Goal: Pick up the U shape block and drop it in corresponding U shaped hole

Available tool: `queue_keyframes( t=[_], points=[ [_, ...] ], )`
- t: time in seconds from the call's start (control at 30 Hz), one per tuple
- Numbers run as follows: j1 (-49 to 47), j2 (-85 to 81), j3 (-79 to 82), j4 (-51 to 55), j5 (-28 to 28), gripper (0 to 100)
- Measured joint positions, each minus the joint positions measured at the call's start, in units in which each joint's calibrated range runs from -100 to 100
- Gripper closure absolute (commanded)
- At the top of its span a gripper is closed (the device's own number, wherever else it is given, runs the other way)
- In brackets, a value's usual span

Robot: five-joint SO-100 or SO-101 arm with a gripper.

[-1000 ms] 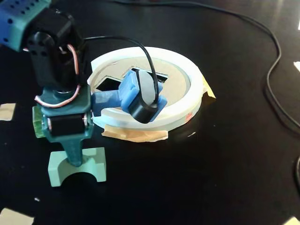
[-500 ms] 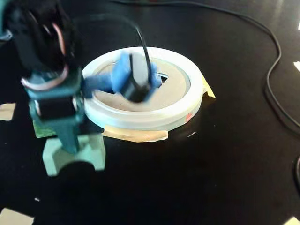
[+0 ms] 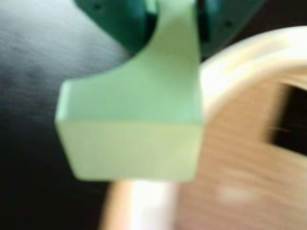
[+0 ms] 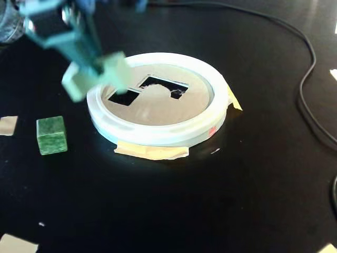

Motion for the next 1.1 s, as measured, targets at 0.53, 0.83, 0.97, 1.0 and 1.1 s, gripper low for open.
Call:
queue_keyframes(
  t=[0.53,0.83,0.97,1.0,1.1],
  points=[
    [-10.79,31.39,-29.38,0.0,-7.03,94],
    [-15.68,44.32,-36.21,-2.81,-8.74,94],
    [-15.78,47.97,-36.9,-5.63,-8.74,94],
    [-15.78,48.86,-36.9,-6.21,-8.74,94],
    [-15.78,49.84,-36.9,-6.5,-8.74,94]
  ],
)
